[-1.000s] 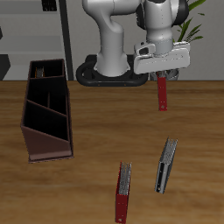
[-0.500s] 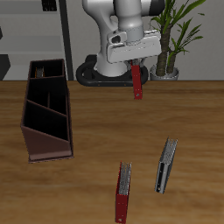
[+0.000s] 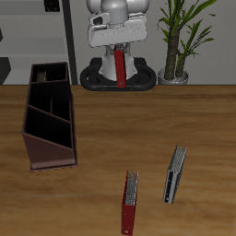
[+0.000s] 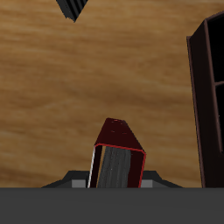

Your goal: Place the orange book into the right desk caddy's right compartment and place the left red book into the right desk caddy's right compartment

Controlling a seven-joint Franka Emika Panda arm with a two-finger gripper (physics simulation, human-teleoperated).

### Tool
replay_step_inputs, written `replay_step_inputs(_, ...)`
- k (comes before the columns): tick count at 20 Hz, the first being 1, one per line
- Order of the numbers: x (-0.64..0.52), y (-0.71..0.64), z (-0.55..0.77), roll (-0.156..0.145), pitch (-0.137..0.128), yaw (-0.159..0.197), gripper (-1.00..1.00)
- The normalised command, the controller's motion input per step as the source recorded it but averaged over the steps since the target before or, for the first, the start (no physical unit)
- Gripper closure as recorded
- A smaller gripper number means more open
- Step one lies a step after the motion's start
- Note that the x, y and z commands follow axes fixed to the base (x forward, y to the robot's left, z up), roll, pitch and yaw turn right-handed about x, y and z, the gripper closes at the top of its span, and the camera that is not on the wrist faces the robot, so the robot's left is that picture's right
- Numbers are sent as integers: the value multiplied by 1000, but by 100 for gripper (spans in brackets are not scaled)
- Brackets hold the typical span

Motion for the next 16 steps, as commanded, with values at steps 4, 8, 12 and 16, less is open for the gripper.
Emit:
replay_step_inputs(4,-243,-650,209,-76,-28,-18,100)
replay_step_inputs(8,-227,-738,159,-53,43,-22,100)
replay_step_inputs(12,-127,-488,45,-51,-23,60,100)
replay_step_inputs(16,-57,-281,-65,-17,21,36,100)
